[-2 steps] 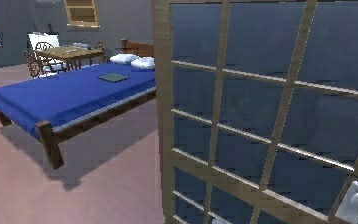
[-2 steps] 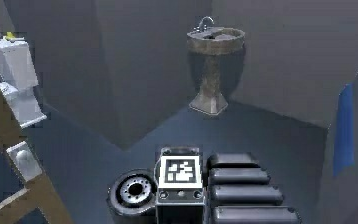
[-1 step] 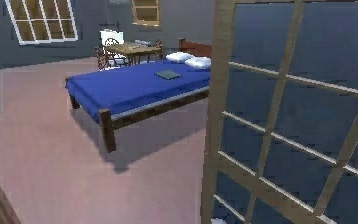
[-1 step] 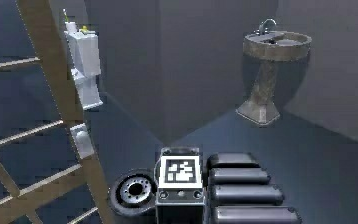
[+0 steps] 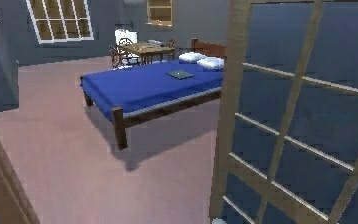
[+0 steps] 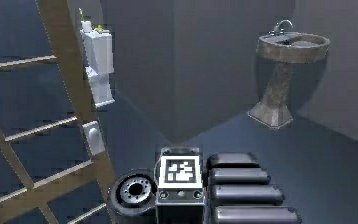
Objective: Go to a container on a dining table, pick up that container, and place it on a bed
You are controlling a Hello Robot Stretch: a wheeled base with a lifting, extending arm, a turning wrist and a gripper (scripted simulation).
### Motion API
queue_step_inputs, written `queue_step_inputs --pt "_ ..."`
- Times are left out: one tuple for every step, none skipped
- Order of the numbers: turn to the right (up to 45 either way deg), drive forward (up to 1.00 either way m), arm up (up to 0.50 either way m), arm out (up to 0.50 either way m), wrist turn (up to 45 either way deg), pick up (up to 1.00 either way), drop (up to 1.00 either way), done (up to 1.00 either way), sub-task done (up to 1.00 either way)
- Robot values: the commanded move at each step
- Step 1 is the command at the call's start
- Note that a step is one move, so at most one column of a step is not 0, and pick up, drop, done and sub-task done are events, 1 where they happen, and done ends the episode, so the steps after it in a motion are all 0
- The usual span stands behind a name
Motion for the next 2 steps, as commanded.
queue_step_inputs --pt "0.0 0.5 0.0 0.0 0.0 0.0 0.0 0.0 0.0" --pt "-33.0 0.0 0.0 0.0 0.0 0.0 0.0 0.0 0.0"
